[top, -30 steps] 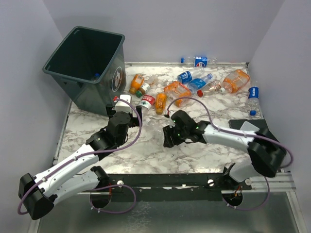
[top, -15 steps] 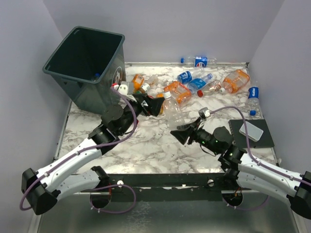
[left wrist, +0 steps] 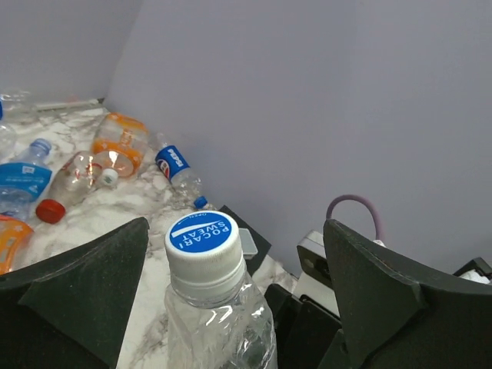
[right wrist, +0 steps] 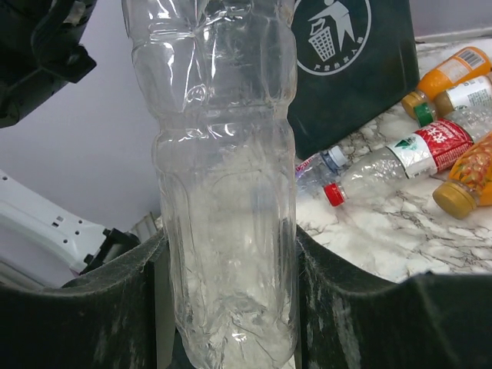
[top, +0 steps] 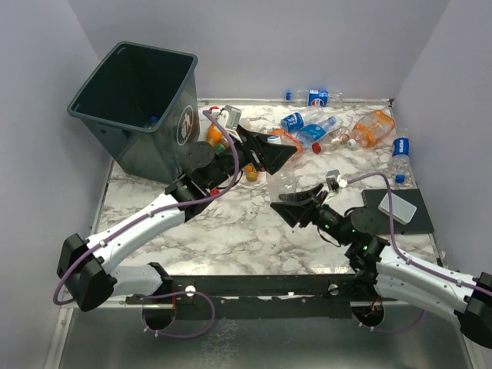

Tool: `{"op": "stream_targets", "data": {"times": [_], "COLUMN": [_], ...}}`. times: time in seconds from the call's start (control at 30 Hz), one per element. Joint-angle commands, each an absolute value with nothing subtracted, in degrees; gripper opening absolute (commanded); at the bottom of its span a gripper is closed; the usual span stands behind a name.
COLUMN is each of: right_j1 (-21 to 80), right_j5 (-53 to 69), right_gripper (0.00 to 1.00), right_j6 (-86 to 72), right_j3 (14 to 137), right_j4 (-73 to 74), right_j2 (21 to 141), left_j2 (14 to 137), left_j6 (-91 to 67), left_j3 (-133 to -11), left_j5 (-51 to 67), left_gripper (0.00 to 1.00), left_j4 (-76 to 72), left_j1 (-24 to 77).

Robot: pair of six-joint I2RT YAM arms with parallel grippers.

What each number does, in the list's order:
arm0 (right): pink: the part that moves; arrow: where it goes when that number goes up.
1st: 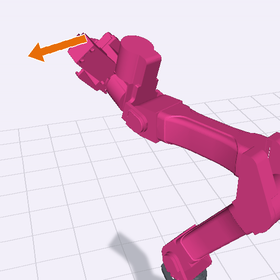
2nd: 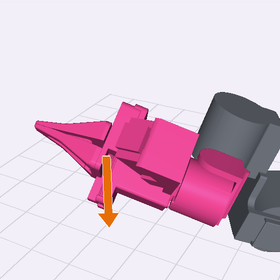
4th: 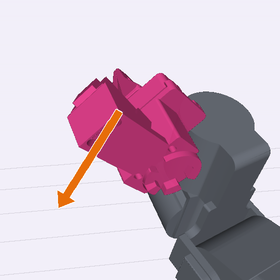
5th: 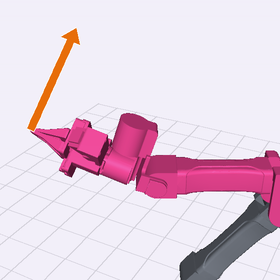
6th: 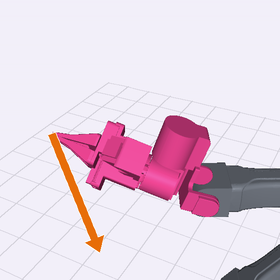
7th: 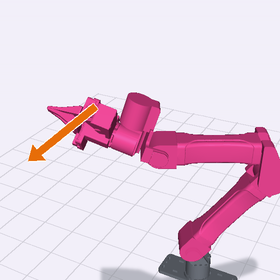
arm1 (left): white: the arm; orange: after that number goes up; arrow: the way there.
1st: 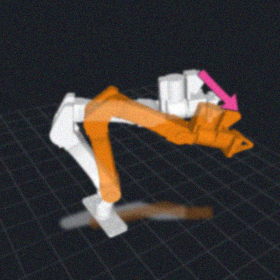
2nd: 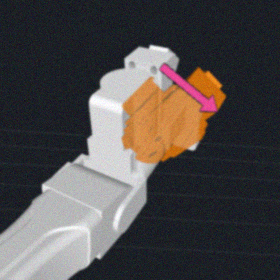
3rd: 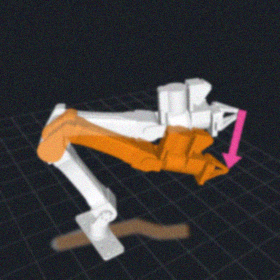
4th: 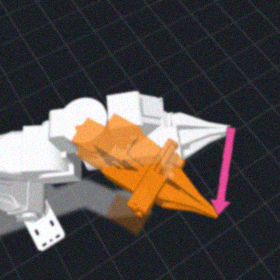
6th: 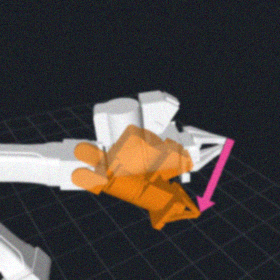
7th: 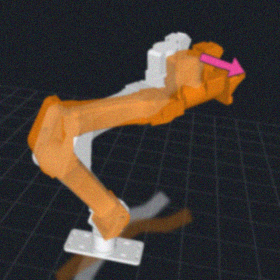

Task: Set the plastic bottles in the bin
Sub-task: Pick up the plastic bottle at the center of the board, then place the plastic bottle in the trash bin.

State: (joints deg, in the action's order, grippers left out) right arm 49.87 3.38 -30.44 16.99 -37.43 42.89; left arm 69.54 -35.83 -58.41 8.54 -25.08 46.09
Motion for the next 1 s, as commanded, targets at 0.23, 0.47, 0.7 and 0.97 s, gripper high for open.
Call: {"op": "stream_targets", "data": {"times": [0.23,0.47,0.7,0.97], "right_j1": [50.1,50.1,50.1,50.1], "right_j5": [2.7,3.6,6.8,12.6], "right_gripper": [0.47,0.64,1.0,1.0], "right_j6": [-29.3,-28.7,-25.9,-21.6], "right_j3": [17.5,21.0,29.0,39.3], "right_j4": [-35.8,-28.1,-14.4,1.9], "right_j2": [38.7,40.0,42.1,38.9], "left_j2": [71.8,71.8,68.7,65.4], "left_j6": [-38.9,-38.5,-31.7,-16.1], "left_j3": [-61.6,-61.6,-63.3,-72.6], "left_j5": [17.5,18.2,10.6,-7.9], "left_gripper": [0.49,0.0,0.0,0.0], "left_j4": [-26.8,-26.1,-19.2,-8.2], "left_j1": [46.1,46.0,46.0,46.0]}}
